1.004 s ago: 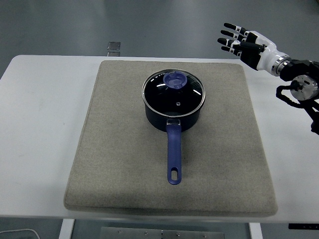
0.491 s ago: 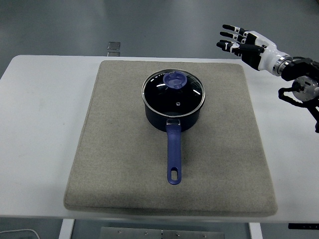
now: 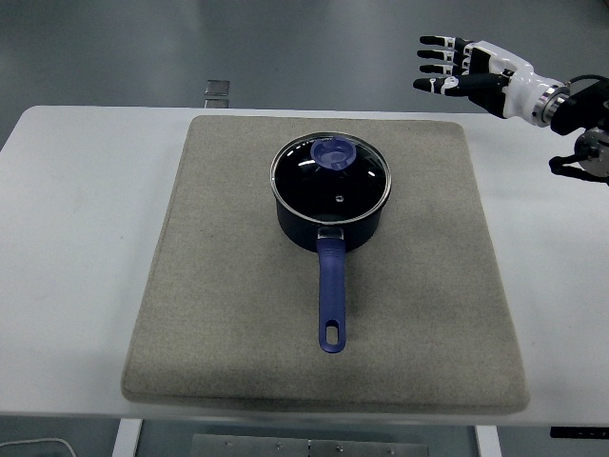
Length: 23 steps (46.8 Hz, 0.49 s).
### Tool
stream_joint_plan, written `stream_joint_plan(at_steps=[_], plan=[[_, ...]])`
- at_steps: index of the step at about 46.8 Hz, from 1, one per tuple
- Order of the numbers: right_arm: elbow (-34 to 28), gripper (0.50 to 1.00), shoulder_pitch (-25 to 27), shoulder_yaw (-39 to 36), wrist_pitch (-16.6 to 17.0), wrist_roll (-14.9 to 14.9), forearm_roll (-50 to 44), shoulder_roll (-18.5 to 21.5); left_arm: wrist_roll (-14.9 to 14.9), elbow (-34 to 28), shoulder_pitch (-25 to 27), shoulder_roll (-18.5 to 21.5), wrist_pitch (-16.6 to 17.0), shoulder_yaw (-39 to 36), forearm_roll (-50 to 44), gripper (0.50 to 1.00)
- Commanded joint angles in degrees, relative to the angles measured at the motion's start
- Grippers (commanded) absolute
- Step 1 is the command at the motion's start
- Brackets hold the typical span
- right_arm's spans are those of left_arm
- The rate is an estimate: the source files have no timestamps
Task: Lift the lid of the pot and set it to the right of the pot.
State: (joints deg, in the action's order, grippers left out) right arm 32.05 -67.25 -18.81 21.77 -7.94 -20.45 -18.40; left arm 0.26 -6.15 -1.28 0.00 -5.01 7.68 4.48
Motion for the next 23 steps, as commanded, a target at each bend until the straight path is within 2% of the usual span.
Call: stream_joint_plan(at_steps=[1,8,23], plan=[[0.1,0.93,-0.2,0.0,1.0,-0.8,-3.8,-0.1,0.0,0.0,0.0,0.0,0.0,0.0,0.0,1.0],[1.7,0.93,-1.8,1.1,2.5,-2.4,-10.7,-0.7,-0.1,0.0,0.0,0.0,0.0,0.0,0.0,1.0],[6.4,0.928,-10.5,14.1,4.3,-8.5,-20.1,-3.5,0.0,0.0,0.0,0.0,0.0,0.1,0.0,1.0]])
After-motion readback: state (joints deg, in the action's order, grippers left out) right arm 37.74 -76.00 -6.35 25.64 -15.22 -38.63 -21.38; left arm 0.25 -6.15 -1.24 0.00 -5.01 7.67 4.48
